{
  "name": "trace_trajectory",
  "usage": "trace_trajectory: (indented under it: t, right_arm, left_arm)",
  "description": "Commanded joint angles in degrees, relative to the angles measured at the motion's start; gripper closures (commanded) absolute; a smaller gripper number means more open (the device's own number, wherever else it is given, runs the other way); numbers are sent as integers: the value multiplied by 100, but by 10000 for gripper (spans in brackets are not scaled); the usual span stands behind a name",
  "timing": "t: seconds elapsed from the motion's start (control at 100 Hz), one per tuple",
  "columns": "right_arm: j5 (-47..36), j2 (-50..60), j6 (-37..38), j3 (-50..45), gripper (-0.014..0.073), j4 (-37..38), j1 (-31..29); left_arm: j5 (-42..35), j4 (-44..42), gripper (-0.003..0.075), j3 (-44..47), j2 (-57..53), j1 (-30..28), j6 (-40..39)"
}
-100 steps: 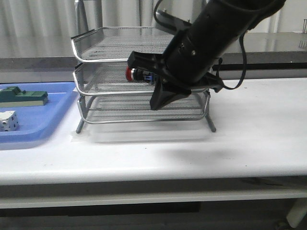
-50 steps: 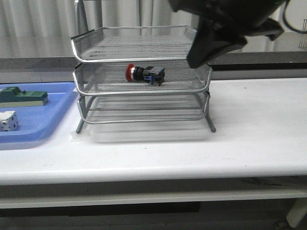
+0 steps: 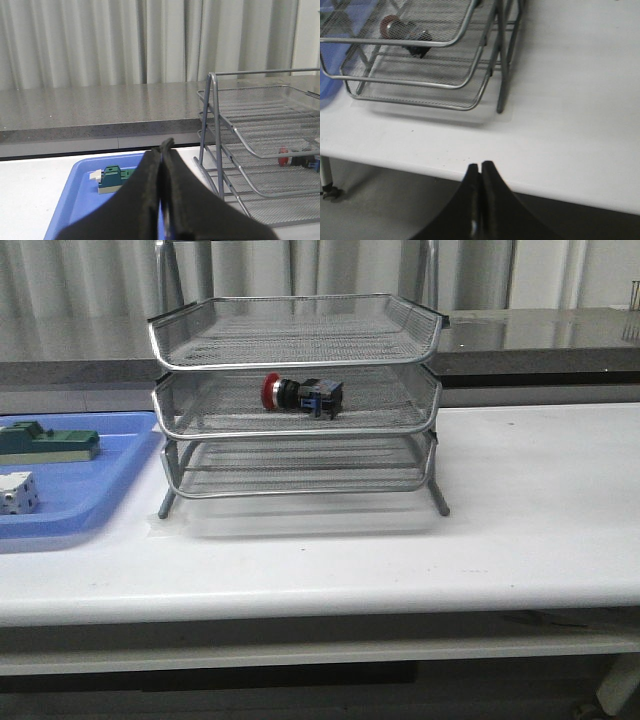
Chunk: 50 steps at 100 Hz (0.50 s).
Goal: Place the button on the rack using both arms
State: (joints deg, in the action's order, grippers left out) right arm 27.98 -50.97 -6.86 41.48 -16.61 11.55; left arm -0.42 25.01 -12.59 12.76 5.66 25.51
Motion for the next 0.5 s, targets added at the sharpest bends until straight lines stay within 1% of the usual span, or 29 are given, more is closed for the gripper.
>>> trace_trajectory:
  t: [0.0,0.1,0.23,0.35,0.49]
  right_arm:
    - [-226,489,7,35,654,62,-227]
    - [7,938,-28,-39,654,157,-369]
    - [539,1397,-30,-39,654,321,-378]
    - [829,1609,-30,-39,654,321,-378]
    - [936,1635,-30,-39,654,293,-378]
  left_arm:
    - [-438,48,741,-166,49,-6,-75]
    - [-438,48,741,-166,49,-6,-75]
    - [-438,48,741,-166,49,-6,-75]
    - [-438,48,741,-166,49,-6,-75]
    - [-438,48,741,-166,49,-6,-75]
